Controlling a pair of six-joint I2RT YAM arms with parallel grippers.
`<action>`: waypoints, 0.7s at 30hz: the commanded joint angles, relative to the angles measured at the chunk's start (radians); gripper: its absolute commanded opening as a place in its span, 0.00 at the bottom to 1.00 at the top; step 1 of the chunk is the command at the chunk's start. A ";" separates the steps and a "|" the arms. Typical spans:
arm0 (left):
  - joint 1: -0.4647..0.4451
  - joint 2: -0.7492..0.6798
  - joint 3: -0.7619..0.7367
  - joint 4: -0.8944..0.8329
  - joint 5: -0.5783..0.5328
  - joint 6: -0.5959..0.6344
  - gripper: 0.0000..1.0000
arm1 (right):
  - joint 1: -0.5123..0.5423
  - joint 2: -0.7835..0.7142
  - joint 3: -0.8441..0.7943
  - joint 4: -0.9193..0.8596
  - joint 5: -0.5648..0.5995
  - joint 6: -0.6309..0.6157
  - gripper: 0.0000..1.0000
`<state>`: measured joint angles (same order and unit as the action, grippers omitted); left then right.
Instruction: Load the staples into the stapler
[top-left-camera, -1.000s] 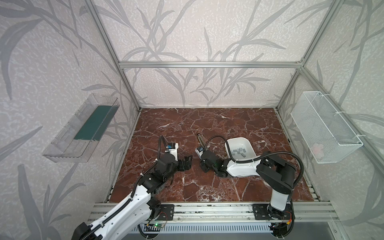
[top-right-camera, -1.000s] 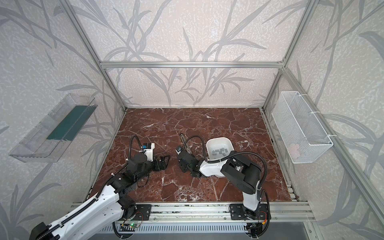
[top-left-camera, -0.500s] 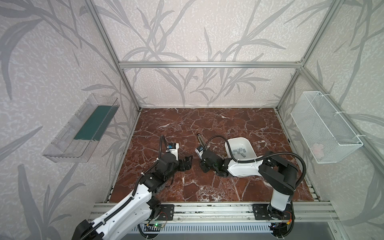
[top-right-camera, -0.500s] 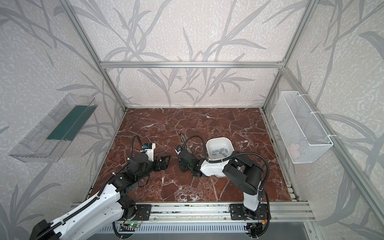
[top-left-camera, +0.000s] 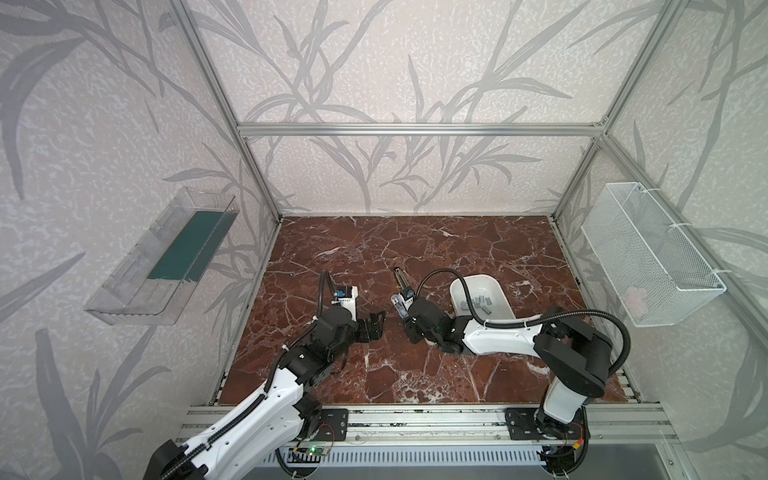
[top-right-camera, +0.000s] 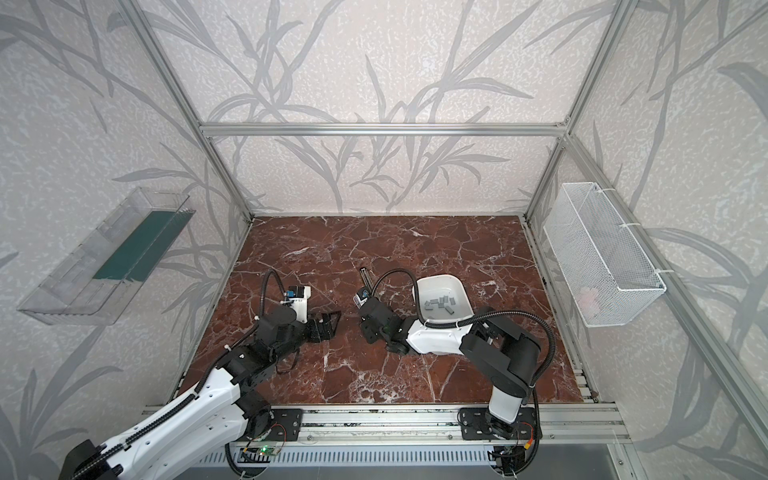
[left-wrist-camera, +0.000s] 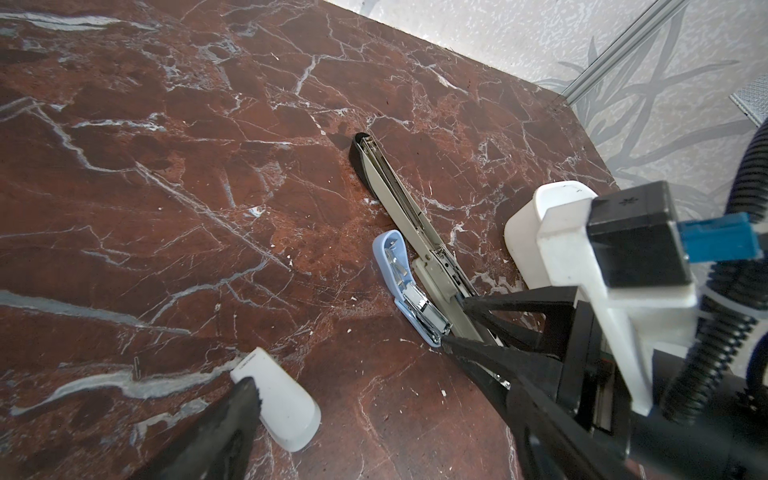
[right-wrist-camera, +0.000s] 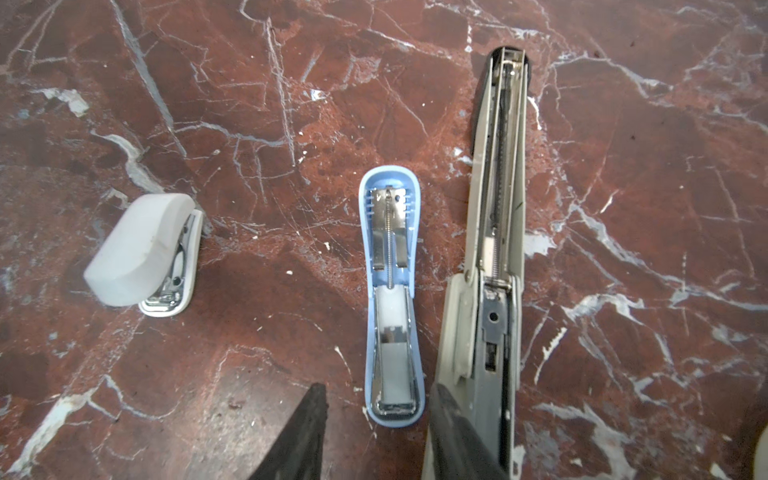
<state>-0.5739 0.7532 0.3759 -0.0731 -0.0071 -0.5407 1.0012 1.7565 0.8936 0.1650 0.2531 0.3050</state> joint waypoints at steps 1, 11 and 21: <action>0.001 -0.008 0.014 0.013 -0.022 0.015 0.93 | -0.005 0.047 0.040 -0.053 0.011 0.024 0.43; 0.001 -0.035 -0.002 0.007 -0.039 0.019 0.93 | -0.006 0.130 0.107 -0.103 0.019 0.031 0.41; 0.002 -0.030 -0.019 0.025 -0.077 0.009 0.95 | -0.006 0.152 0.104 -0.082 0.003 0.030 0.26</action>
<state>-0.5739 0.7250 0.3744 -0.0731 -0.0463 -0.5320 1.0008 1.8832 0.9874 0.0994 0.2638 0.3290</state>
